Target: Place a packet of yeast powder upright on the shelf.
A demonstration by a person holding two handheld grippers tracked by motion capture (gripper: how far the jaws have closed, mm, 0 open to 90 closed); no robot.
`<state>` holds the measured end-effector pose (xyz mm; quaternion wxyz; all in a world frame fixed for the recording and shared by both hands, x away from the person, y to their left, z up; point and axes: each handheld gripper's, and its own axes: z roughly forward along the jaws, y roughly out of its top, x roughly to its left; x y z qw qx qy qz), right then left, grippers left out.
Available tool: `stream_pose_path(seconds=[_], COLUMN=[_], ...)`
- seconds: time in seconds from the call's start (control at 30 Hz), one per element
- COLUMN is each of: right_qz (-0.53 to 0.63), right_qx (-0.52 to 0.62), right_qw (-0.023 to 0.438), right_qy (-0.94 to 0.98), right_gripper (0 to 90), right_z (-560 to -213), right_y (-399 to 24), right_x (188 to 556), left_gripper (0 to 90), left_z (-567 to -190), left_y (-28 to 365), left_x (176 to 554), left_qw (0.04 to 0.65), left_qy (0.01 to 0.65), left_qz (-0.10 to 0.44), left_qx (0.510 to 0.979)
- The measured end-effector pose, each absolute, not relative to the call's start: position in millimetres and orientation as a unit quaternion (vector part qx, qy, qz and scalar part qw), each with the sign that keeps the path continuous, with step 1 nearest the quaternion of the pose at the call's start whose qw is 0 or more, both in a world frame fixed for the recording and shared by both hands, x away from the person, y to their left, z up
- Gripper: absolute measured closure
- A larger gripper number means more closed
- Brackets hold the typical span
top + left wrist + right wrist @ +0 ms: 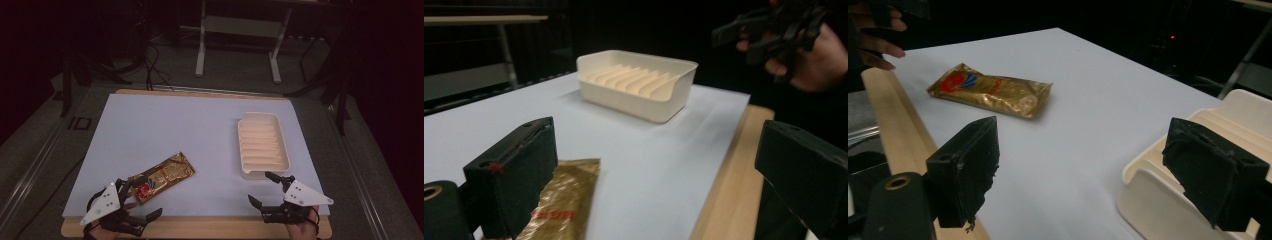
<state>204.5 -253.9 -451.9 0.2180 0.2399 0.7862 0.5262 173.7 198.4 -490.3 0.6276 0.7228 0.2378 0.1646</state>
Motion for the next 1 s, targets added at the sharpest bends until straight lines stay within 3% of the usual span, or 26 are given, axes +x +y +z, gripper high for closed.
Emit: stream_pose_path(seconds=[0.23,0.47,1.0], right_qz=[0.524,0.537,0.539], right_qx=[0.221,0.219,0.199], right_qw=[0.226,0.214,0.178], right_qy=[0.791,0.786,0.799], right_gripper=[16.6,14.8,13.2], right_z=[-450.8,-448.9,-442.7], right_y=[-250.0,-249.9,-240.1], right_x=[202.3,199.9,193.3], left_gripper=[4.1,4.1,2.7], left_z=[-491.7,-490.9,-473.1], left_y=[193.1,190.4,167.4], left_x=[174.0,175.9,176.6], left_qw=[0.613,0.624,0.567], left_qy=[0.231,0.245,0.221], left_qz=[0.151,0.092,0.068], left_qx=[0.741,0.737,0.79])
